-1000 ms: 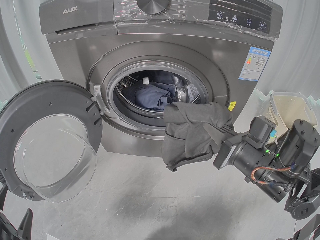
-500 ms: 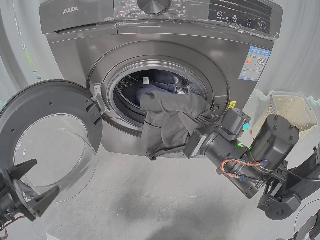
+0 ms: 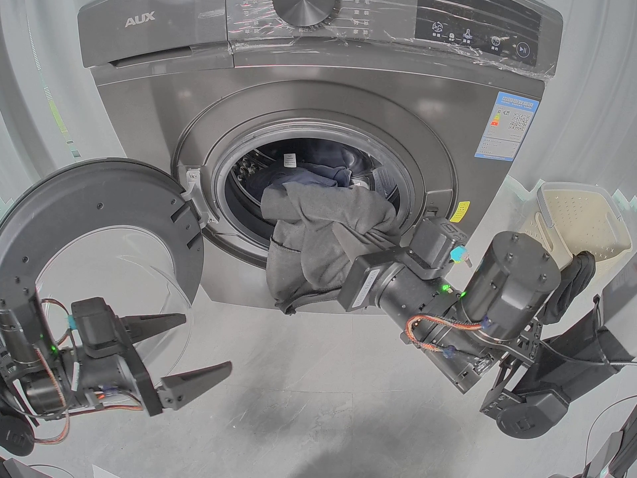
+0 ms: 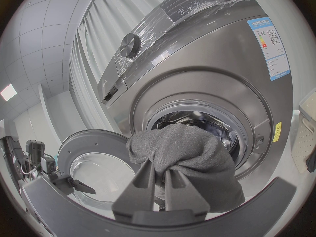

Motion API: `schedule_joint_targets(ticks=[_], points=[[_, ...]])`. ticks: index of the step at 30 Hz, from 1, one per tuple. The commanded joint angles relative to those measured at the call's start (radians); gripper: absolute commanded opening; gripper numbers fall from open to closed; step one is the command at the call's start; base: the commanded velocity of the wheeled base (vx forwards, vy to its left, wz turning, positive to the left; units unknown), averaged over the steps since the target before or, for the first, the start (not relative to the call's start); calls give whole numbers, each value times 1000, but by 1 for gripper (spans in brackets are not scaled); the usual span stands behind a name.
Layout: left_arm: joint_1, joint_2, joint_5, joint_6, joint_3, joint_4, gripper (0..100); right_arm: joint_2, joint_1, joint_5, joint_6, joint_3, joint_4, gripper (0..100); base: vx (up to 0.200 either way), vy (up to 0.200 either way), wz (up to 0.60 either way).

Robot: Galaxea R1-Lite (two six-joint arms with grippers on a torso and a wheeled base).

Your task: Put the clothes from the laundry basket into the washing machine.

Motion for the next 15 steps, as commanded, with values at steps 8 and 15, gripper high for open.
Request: schedule_joint_targets(ticks=[8,15], points=[[-77,403,8,-41,-85,-166,100,10,1,0,-1,-3,-18,0,0,0,0],[-76,498,8,-99,-154,-207,100,10,3,2,-3,0,-20,0,0,0,0]])
